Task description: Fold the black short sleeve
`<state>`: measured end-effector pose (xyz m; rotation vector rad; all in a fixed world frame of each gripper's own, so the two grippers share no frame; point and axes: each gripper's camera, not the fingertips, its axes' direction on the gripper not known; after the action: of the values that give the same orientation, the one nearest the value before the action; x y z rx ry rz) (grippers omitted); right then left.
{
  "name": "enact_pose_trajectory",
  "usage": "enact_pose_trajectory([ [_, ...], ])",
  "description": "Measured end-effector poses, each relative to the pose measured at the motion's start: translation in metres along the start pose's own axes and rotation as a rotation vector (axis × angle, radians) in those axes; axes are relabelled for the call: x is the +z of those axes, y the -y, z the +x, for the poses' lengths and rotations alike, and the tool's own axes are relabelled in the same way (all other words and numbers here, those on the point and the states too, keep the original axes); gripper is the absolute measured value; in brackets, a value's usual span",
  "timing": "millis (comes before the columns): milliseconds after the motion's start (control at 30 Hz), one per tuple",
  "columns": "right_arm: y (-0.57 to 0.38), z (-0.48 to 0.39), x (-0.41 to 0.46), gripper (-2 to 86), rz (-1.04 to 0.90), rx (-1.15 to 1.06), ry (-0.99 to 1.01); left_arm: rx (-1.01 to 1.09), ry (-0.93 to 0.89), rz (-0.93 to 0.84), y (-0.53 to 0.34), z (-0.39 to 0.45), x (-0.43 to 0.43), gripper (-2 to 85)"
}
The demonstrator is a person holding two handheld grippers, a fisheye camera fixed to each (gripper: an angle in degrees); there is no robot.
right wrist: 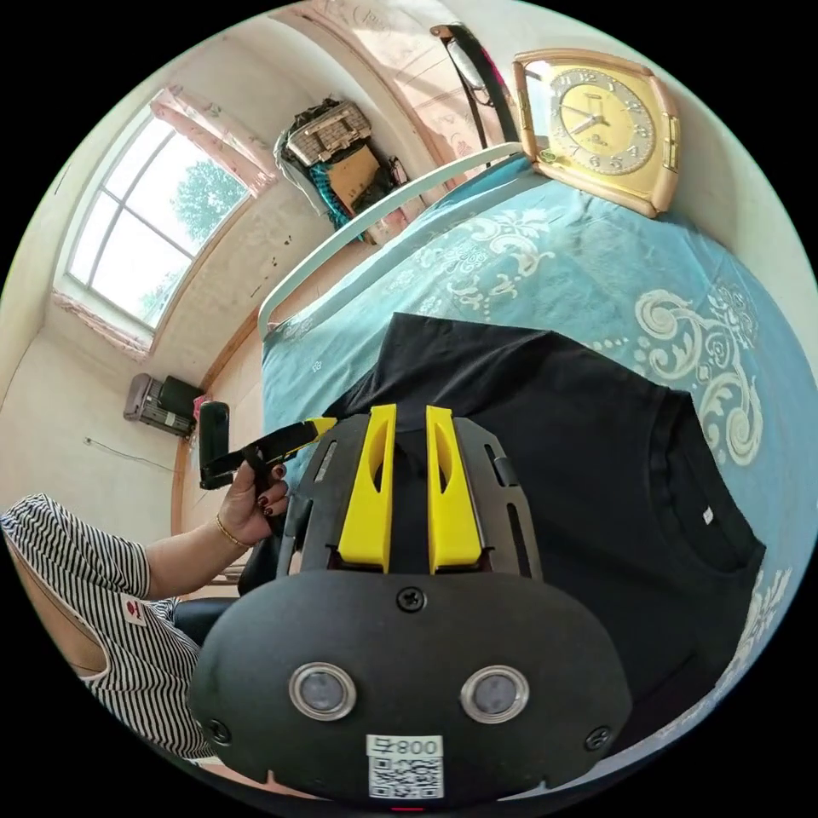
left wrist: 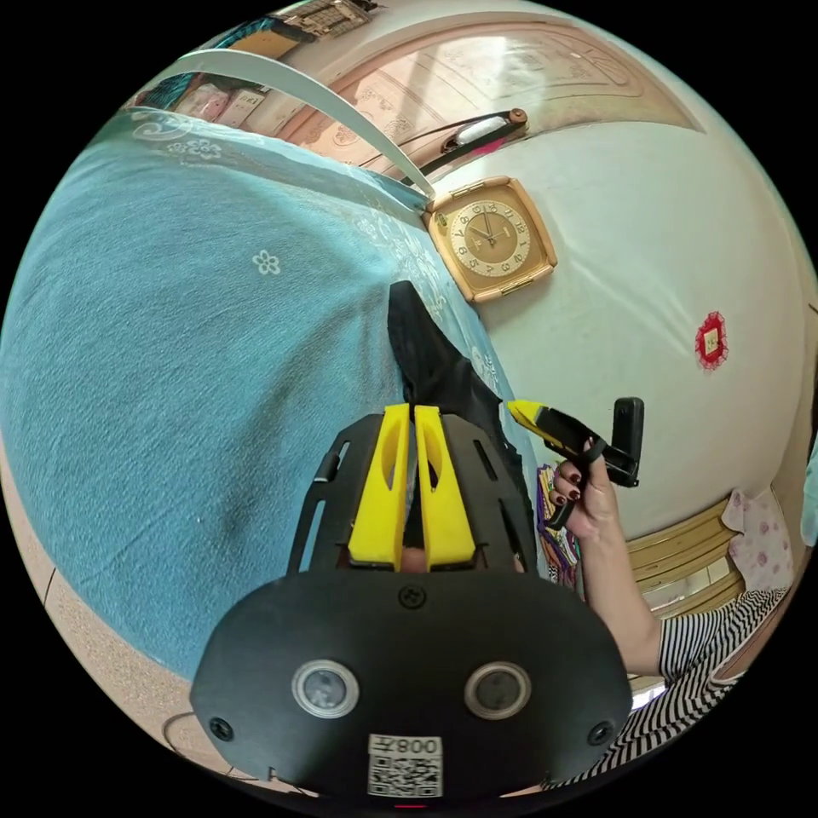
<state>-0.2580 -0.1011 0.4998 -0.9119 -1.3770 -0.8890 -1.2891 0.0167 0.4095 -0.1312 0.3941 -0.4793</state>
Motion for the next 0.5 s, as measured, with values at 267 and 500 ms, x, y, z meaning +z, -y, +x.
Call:
enact_pose_trajectory([
  [267,0.127,-0.077,0.112,8.2,-0.157,-0.212,-0.143,0.051,0.008,-0.054,0.002,0.003,-0.015,0.9],
  [500,0.167,-0.086,0.19,8.7,-0.301,-0.249,-0.352,0.065,0.012,-0.084,-0.005,0.013,-0.023,0.9],
])
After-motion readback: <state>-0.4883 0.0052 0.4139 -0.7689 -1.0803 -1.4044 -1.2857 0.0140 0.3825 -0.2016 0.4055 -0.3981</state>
